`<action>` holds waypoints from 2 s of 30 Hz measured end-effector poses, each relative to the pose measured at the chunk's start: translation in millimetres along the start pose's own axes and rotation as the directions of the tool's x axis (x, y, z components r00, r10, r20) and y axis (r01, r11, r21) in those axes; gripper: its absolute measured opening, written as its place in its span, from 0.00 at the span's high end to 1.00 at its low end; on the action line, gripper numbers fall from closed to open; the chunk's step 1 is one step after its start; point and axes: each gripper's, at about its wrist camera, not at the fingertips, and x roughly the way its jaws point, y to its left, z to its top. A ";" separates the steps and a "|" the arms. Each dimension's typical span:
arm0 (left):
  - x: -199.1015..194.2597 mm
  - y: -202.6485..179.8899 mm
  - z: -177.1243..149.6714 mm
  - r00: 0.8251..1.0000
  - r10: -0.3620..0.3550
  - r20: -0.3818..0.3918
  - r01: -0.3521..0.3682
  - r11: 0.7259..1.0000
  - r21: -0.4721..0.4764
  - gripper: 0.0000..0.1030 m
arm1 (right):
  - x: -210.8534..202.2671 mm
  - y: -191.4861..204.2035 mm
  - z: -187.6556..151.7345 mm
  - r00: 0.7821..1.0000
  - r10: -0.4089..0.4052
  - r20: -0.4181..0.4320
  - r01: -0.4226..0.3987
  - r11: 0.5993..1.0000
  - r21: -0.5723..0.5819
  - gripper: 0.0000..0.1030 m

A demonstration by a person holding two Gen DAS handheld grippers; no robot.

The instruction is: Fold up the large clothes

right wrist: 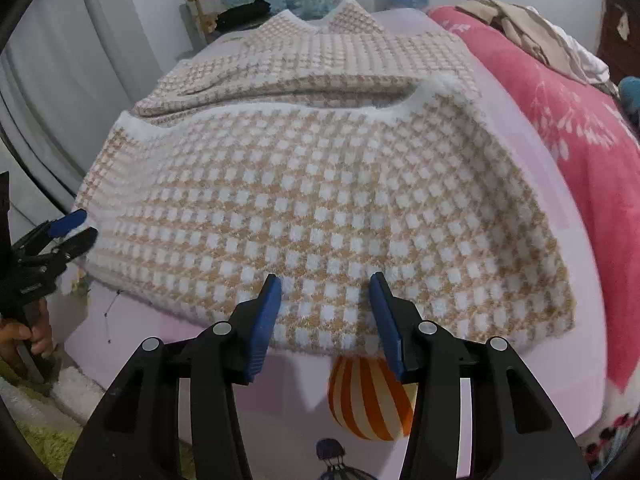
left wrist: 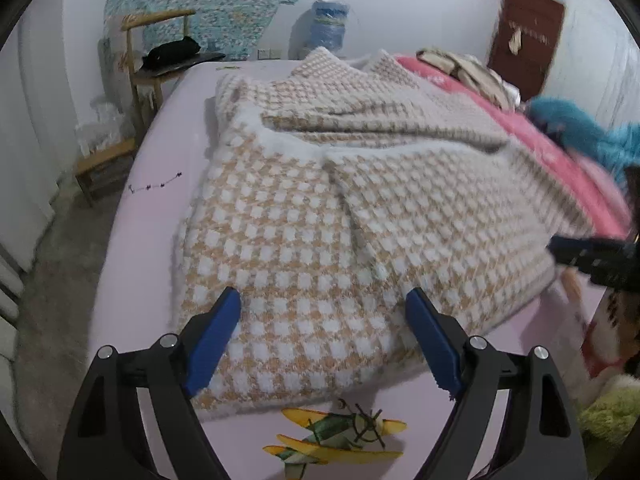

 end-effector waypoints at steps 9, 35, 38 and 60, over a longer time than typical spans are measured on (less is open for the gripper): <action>-0.6 20.8 -2.8 0.999 -0.026 0.046 0.029 0.998 -0.061 0.18 | -5.4 -60.8 -21.3 1.000 -0.028 0.011 0.026 0.979 0.201 0.55; 64.0 -26.2 98.6 0.988 0.123 -0.095 -0.120 0.992 0.034 0.13 | 13.0 -32.3 89.4 0.997 0.032 0.072 -0.040 0.994 0.102 0.25; 78.8 -30.2 99.6 0.980 0.143 -0.135 -0.139 0.990 0.039 0.11 | 24.3 -29.0 95.3 0.998 0.036 0.054 -0.041 0.995 0.090 0.24; 91.9 -27.9 96.5 0.968 0.184 -0.171 -0.191 0.981 -0.022 0.04 | 72.2 -20.1 97.4 0.999 -0.012 -0.031 0.014 0.997 0.073 0.08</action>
